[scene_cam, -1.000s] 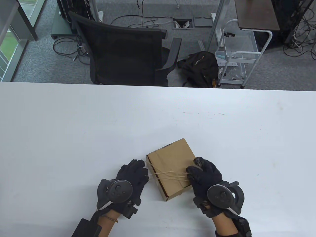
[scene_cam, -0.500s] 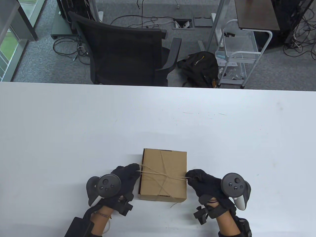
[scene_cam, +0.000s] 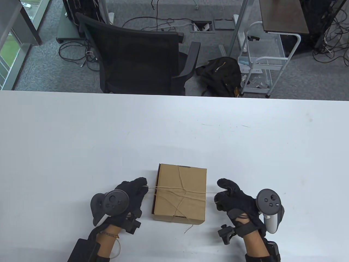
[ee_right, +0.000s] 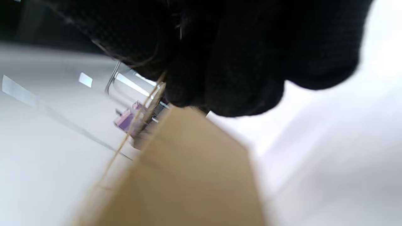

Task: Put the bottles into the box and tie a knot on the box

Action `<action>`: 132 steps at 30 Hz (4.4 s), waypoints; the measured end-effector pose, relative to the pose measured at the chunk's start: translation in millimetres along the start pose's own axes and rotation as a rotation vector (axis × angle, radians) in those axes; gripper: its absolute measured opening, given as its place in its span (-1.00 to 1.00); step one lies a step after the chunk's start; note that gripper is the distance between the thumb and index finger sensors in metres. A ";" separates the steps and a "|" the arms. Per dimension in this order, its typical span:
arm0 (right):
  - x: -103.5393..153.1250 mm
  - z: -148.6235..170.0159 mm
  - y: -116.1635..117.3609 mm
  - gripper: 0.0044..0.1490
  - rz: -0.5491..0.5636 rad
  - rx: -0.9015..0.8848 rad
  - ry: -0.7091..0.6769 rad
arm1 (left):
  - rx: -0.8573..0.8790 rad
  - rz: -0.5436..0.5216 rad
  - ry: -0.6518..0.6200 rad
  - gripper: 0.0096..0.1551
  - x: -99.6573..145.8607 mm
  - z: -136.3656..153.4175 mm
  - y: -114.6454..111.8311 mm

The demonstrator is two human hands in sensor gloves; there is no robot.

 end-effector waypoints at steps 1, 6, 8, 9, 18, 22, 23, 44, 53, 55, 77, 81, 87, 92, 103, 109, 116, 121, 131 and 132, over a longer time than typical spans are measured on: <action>0.9 -8.6 1.1 -0.23 0.032 0.120 -0.083 | -0.006 0.001 -0.004 -0.49 0.2 -0.6 -1.1; 16.6 -53.8 18.8 -0.33 0.118 0.427 -0.454 | -0.077 0.011 -0.029 -0.49 1.2 -5.6 -2.8; 23.0 -64.2 26.5 -0.40 0.093 0.413 -0.583 | -0.068 0.011 -0.031 -0.48 1.5 -6.0 -3.0; 24.6 -68.2 30.9 -0.46 0.064 0.398 -0.629 | -0.065 0.011 -0.032 -0.49 1.6 -6.0 -3.3; 17.1 -64.0 48.1 -0.46 -0.120 0.276 -0.507 | -0.077 0.010 -0.047 -0.49 3.5 -9.1 -2.0; 11.9 -55.0 32.5 -0.47 -0.015 0.399 -0.385 | -0.092 0.015 -0.046 -0.49 3.5 -8.9 -2.2; 10.0 -50.9 29.4 -0.46 -0.004 0.401 -0.344 | -0.090 0.016 -0.044 -0.48 3.4 -8.8 -2.0; 21.1 -65.4 63.4 -0.20 -0.192 0.268 -0.528 | -0.102 0.021 -0.052 -0.48 3.9 -10.2 -2.7; 18.9 -66.6 59.1 -0.47 -0.141 0.408 -0.497 | -0.133 0.020 -0.043 -0.48 3.8 -9.4 -2.7; 15.3 -59.5 41.9 -0.46 -0.062 0.343 -0.440 | -0.132 0.020 -0.038 -0.48 3.5 -8.9 -2.4; 6.8 -56.8 59.2 -0.38 -0.055 0.298 -0.394 | -0.154 0.036 -0.054 -0.47 3.1 -12.4 -4.4; 9.0 -56.1 41.7 -0.53 0.067 0.229 -0.418 | -0.152 0.033 -0.045 -0.48 2.6 -11.2 -3.5; 5.9 -24.2 -1.8 -0.49 0.245 -0.006 -0.223 | -0.182 0.037 -0.036 -0.47 2.3 -9.2 -3.3; 2.3 -0.8 -23.3 -0.46 0.346 0.256 0.051 | -0.187 0.037 -0.038 -0.48 2.5 -9.6 -3.3; 3.1 -56.2 55.5 -0.10 -0.069 0.215 -0.426 | -0.186 0.039 -0.058 -0.48 3.0 -13.0 -4.9; 5.9 -79.5 79.0 -0.13 -0.173 0.335 -0.514 | -0.196 0.047 -0.077 -0.47 4.2 -16.4 -6.5; -7.1 -98.2 86.6 -0.20 -0.277 0.449 -0.479 | -0.191 0.064 -0.095 -0.47 5.1 -19.8 -10.0; -15.3 -102.2 85.8 -0.53 -0.235 0.442 -0.468 | -0.191 0.070 -0.104 -0.47 5.0 -20.6 -10.8; -0.6 -57.5 10.1 -0.48 0.121 0.127 -0.302 | -0.179 0.029 -0.032 -0.47 2.2 -4.3 1.2; 0.4 -42.5 -5.7 -0.48 0.211 0.038 -0.216 | -0.179 0.022 -0.023 -0.47 1.9 -1.9 2.8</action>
Point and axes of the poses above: the tracker on the back of each hand, its own z axis roughly to the little-finger side, its own x axis roughly from the fingertips to the wrist, y = z × x, the point moved 1 cm from there along -x, roughly from the wrist to the fingertips, and after that the axes turned 8 degrees about -x, right-handed, at the moved point
